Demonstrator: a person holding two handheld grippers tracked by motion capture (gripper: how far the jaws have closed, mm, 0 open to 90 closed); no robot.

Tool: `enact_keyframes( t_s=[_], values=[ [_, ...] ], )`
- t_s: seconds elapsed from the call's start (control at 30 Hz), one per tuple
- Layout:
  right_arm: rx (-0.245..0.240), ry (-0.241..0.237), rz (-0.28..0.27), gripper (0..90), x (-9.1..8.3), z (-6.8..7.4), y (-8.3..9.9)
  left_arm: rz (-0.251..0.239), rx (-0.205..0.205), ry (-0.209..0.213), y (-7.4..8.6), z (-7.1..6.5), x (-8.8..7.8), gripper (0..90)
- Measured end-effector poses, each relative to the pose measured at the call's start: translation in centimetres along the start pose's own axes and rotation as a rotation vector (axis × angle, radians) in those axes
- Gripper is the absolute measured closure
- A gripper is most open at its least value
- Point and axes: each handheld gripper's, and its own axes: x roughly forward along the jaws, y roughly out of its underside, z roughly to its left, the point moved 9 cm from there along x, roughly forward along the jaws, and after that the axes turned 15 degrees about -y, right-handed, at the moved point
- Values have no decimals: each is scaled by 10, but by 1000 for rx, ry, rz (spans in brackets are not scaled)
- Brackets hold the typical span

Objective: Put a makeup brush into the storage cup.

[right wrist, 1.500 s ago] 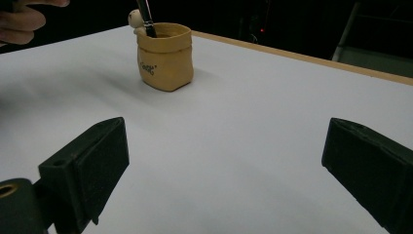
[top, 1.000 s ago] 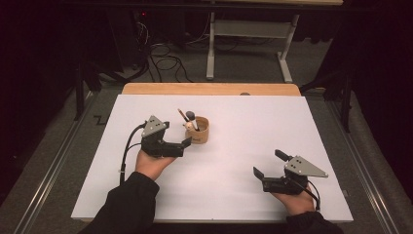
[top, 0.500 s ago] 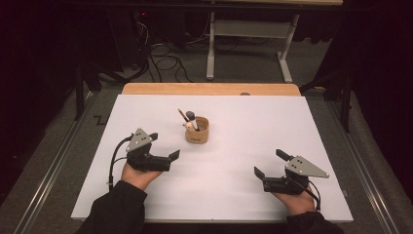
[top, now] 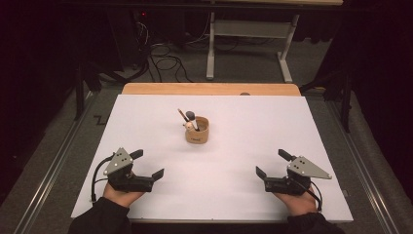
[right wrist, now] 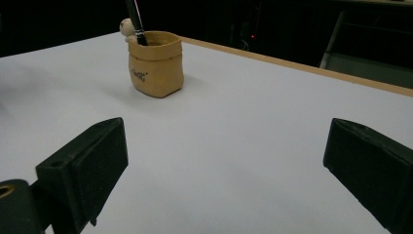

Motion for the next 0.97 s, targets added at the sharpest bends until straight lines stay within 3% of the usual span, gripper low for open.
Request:
enact_keyframes(
  t_s=[0.07, 0.2, 0.37, 0.47, 0.53, 0.97],
  values=[
    [-3, 7, 2, 28, -1, 0, 0, -26, 8, -1, -1, -1, -3, 2],
    [-3, 15, -8, 26, -4, 0, -1, -57, 98, -42, -1, -2, -3, 1],
    [-3, 23, -1, 25, -3, -2, 0, -49, 75, -27, 0, 2, 3, 1],
    [-7, 27, 2, 25, -3, -2, 0, -43, 23, -17, 0, 8, 5, 1],
    [0, 24, -4, 25, -2, -1, 0, -38, 11, -20, 1, 10, 6, 1],
    [1, 26, 2, 25, -3, -2, 1, -40, 6, -27, 0, 11, 4, 1]
  ],
)
